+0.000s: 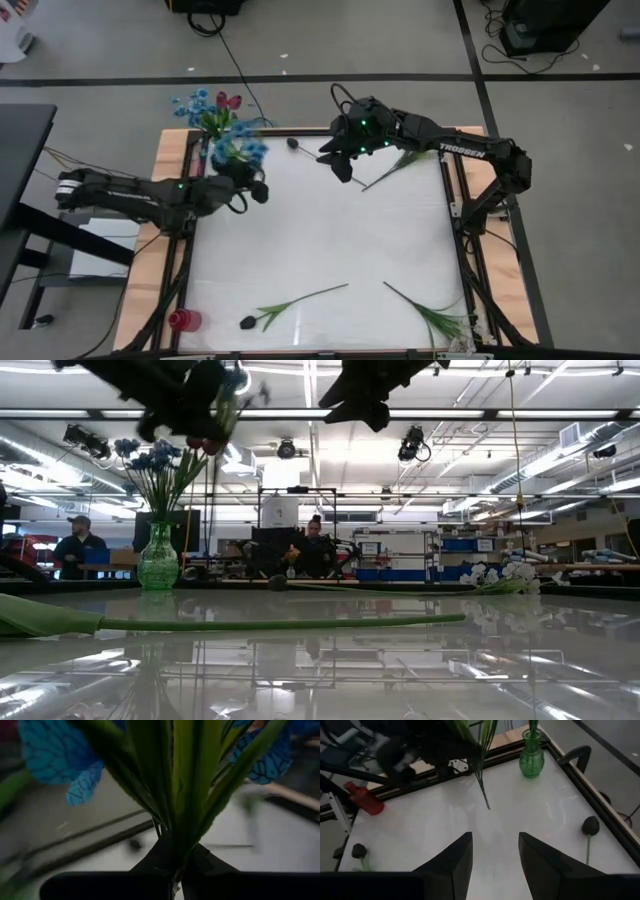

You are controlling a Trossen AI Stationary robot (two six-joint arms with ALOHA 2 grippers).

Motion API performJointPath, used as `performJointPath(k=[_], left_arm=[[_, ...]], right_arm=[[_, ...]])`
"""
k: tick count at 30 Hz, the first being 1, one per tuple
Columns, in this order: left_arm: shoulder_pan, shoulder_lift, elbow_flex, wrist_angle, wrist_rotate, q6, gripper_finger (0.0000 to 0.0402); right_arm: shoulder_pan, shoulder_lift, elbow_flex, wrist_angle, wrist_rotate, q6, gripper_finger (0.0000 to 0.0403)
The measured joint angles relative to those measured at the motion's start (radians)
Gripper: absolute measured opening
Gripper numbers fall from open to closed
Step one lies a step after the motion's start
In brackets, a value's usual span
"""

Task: Sort flowers into vase by color
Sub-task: Put the blue flowers into the green vase

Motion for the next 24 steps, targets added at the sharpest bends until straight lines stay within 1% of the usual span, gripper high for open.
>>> performJointPath(k=[2,4,7,9,11,15,18,21,24], left_arm=[[0.033,0.001,0.0,0.125,0.123,0.143,0.0016],[0.064,0.001,0.0,0.222,0.197,0.224,0.0016],[0.092,-0.003,0.0,0.289,0.202,0.312,0.0016],[0.094,-0.024,0.0,0.305,0.174,0.371,0.0016],[0.08,-0.056,0.001,0.304,0.124,0.417,0.0016],[0.036,-0.169,0.001,0.206,0.012,0.488,0.0016],[0.021,-0.28,0.001,0.088,-0.068,0.485,0.0016],[0.032,-0.356,0.001,-0.025,-0.079,0.484,0.0015],[0.073,-0.4,0.001,-0.136,-0.077,0.484,0.0014]], right_arm=[[-0.007,0.0,0.0,-0.002,-0.024,-0.007,0.0167],[-0.013,0.0,0.0,-0.009,-0.046,-0.015,0.0167],[-0.013,0.0,0.0,-0.037,-0.047,-0.03,0.0167],[-0.013,0.0,0.0,-0.072,-0.046,-0.053,0.0167],[-0.013,0.0,0.0,-0.111,-0.041,-0.082,0.0167],[-0.016,0.0,0.0,-0.174,0.003,-0.133,0.0167],[-0.032,0.0,0.0,-0.199,0.015,-0.146,0.0167],[-0.055,0.0,0.0,-0.177,0.015,-0.157,0.0167],[-0.086,0.0,0.0,-0.144,0.014,-0.158,0.0167]])
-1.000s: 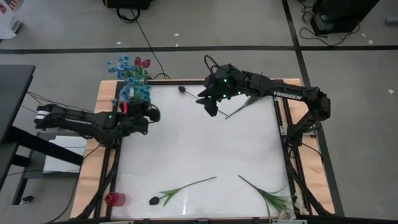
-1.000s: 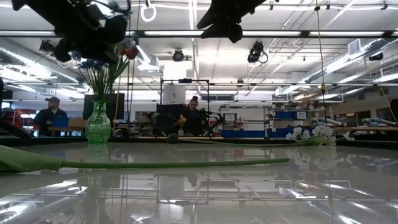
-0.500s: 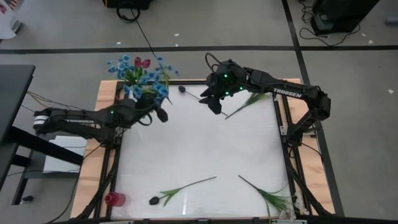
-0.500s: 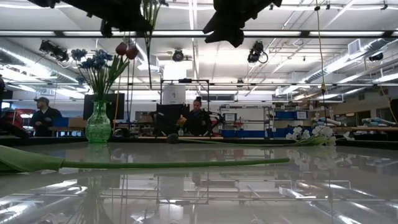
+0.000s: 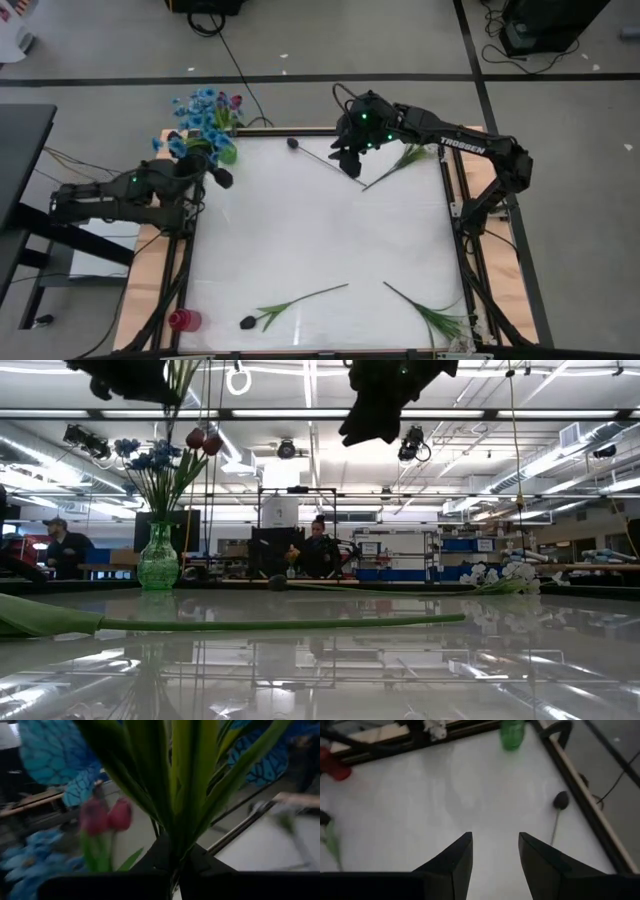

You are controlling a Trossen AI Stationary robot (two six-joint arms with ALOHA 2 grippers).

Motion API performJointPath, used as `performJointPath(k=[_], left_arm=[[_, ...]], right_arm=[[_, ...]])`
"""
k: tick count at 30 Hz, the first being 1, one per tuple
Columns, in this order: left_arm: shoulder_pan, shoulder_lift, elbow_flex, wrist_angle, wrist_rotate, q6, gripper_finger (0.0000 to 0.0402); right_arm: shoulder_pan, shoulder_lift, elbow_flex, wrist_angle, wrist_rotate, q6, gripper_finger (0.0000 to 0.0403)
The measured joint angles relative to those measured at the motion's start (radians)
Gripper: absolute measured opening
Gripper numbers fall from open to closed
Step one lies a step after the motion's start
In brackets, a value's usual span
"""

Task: Sort flowers into vase by color
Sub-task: Put the blue flowers into the green vase

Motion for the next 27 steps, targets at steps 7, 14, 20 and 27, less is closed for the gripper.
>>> performJointPath(k=[7,14,20,27], left_arm=[[0.164,-0.039,-0.035,-0.112,-0.001,-0.072,0.0014],[0.377,-0.044,-0.265,0.329,0.152,-0.057,0.0014],[0.433,-0.045,-0.243,0.435,0.189,0.073,0.0013],[0.539,-0.045,-0.212,0.365,0.252,0.096,0.0013]], right_arm=[[-0.092,0.0,0.0,0.039,0.0,0.03,0.0167],[-0.178,0.0,0.0,0.143,-0.063,0.033,0.0166],[-0.218,0.0,0.0,0.108,-0.087,0.064,0.0166],[-0.228,0.0,0.0,0.103,-0.077,0.057,0.0166]])
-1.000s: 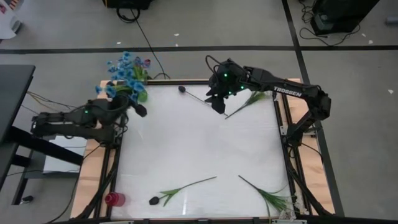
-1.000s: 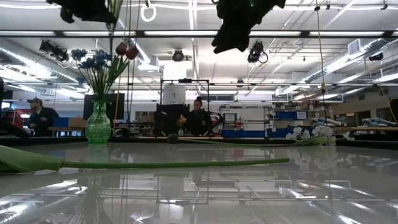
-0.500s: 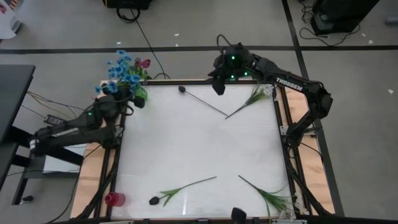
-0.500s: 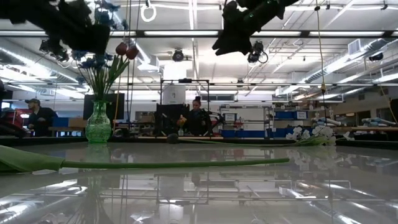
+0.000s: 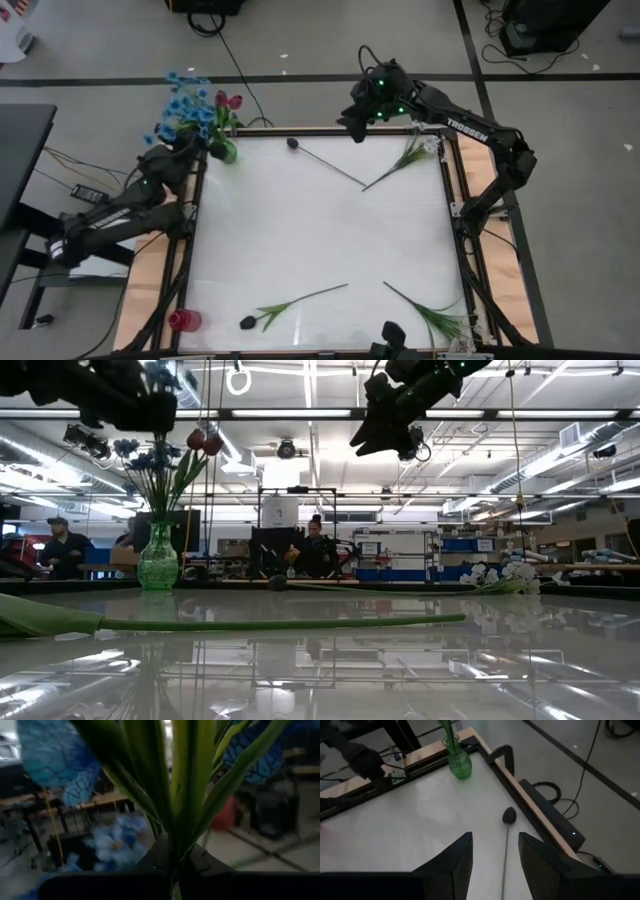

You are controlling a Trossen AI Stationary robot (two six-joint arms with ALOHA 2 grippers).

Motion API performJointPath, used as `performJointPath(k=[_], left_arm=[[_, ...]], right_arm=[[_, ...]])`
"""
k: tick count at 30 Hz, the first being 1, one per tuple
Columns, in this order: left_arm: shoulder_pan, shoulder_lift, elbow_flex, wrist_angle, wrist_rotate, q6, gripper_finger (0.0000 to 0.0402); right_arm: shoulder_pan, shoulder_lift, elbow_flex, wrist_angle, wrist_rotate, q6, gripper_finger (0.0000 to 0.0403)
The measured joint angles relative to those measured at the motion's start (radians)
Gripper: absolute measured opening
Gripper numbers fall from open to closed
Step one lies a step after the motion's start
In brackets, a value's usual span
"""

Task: Sort flowers into vase by color
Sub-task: Put the blue flowers into the green vase

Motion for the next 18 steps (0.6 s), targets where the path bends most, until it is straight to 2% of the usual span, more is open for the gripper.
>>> performJointPath(k=[4,8,14,18], left_arm=[[0.076,0.022,-0.002,-0.109,0.081,-0.068,0.0013],[0.138,0.054,-0.002,-0.081,0.118,-0.08,0.0013],[0.198,0.107,-0.002,-0.073,0.128,-0.154,0.0013],[0.203,0.14,-0.002,-0.073,0.128,-0.264,0.0013]], right_arm=[[-0.001,0.0,0.0,0.007,0.022,-0.001,0.0166],[-0.001,0.0,0.0,0.006,0.022,-0.001,0.0166],[-0.001,0.0,0.0,0.003,0.024,0.007,0.0166],[-0.001,0.0,0.0,-0.007,0.024,0.02,0.0166]])
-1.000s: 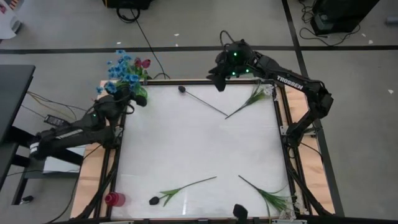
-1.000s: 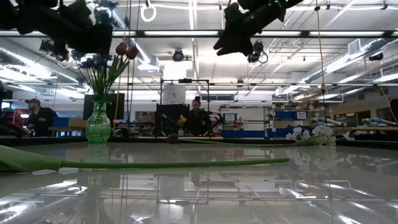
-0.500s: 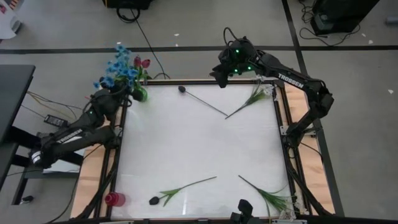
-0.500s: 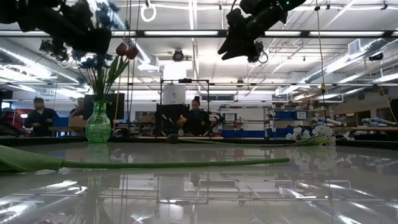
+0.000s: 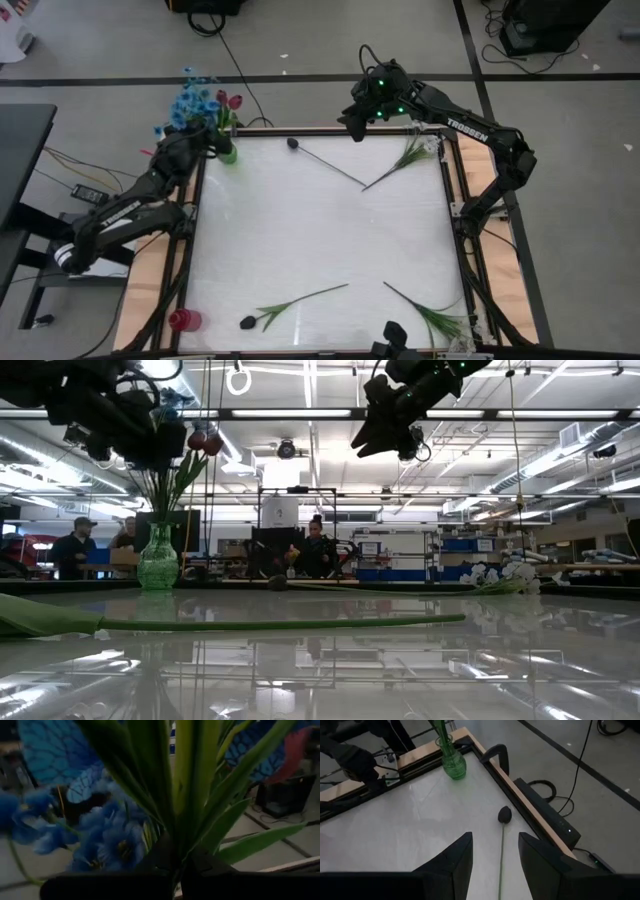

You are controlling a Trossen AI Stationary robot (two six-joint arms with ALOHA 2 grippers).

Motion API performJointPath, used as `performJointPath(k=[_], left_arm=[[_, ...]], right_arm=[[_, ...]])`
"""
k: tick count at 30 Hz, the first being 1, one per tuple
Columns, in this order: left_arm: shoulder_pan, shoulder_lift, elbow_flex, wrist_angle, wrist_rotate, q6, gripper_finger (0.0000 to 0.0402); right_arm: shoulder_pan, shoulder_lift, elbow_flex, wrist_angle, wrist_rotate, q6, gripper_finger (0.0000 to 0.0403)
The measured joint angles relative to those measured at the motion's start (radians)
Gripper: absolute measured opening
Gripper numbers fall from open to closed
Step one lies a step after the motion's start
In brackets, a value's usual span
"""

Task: Sort flowers into vase by color
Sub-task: Put the blue flowers into the green vase

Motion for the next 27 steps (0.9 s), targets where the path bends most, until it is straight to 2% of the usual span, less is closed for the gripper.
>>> performJointPath(k=[5,11,16,20,23,27], left_arm=[[0.0,0.011,0.0,-0.015,-0.001,-0.218,0.0025],[-0.004,0.01,0.0,-0.112,0.0,-0.358,0.0105],[-0.029,0.006,0.0,-0.129,0.107,-0.37,0.0196],[-0.06,0.004,0.002,-0.172,0.21,-0.371,0.0253],[-0.088,0.003,0.002,-0.255,0.25,-0.395,0.0281],[-0.12,0.003,0.045,-0.417,0.262,-0.404,0.0294]], right_arm=[[0.0,0.0,0.0,-0.005,0.011,0.028,0.0166],[0.0,0.0,0.0,-0.006,0.077,0.087,0.0166],[0.0,0.0,0.0,-0.032,0.081,0.09,0.0166],[0.0,0.0,0.0,-0.087,0.11,0.085,0.0166],[0.0,0.001,0.0,-0.123,0.129,0.062,0.0166],[0.0,0.002,0.0,-0.137,0.13,0.058,0.0167]])
